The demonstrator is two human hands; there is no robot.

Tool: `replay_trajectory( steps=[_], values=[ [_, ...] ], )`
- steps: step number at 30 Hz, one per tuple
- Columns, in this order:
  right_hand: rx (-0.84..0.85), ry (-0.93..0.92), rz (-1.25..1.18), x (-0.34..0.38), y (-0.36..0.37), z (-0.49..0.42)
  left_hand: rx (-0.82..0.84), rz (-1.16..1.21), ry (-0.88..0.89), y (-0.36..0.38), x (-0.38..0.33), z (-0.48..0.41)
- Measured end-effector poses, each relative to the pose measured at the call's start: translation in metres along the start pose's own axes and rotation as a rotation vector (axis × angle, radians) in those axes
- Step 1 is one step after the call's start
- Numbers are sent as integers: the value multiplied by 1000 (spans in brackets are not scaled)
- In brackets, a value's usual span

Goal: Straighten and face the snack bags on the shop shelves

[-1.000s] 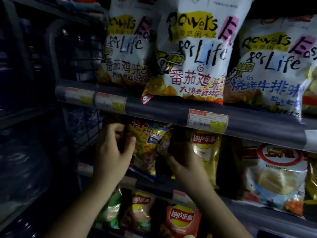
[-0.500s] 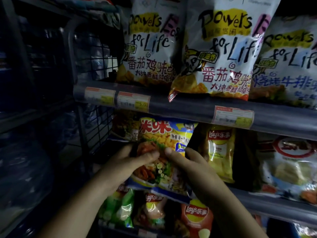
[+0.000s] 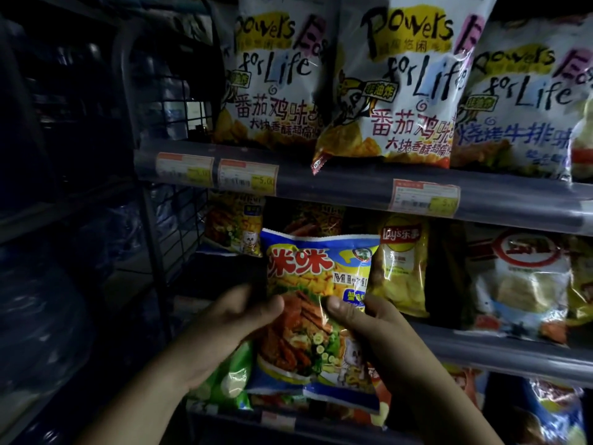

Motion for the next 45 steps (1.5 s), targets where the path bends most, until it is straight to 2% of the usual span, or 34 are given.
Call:
replay_trajectory(
  steps=[5, 9, 17, 19, 23, 25, 29, 35, 42, 43, 45],
  values=[
    [49, -27, 124, -3, 8, 4, -286, -73, 144, -19, -25, -22],
    [121, -79, 276, -2, 19, 9, -276, -163, 170, -19, -37, -29],
    [98, -54, 125, 7, -14, 3, -310, 191, -118, -33, -16, -41],
    [45, -87, 142, 14, -17, -3, -293, 109, -95, -36, -8, -41],
    [-51, -127, 60, 34, -16, -26, -49, -185, -68, -15, -4, -34],
    [-91, -170, 88, 46, -10, -37, -103, -272, -40, -17, -2, -41],
    [-292, -237, 260, 66, -6, -56, -203, -376, 10, -37, 2, -67],
    [-426, -238, 406, 47, -15, -88, -140, -399, 11, -43, 36, -79],
    [-468, -255, 483, 46, -13, -85, -141, -438, 20, -44, 46, -83],
    [-479, -272, 455, 44, -14, -79, -134, -445, 32, -44, 43, -81],
    [-605, -381, 435, 44, -20, -62, -166, -502, 61, -45, 37, -78]
  ],
)
Point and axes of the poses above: each hand's wrist, its own z-axis away from the middle knuckle, its own y-axis out of the palm, x = y × z, the point moved 7 cm from there along -z, towards the middle knuckle, and after that the axes turned 15 degrees about y, right-handed, at the moved point
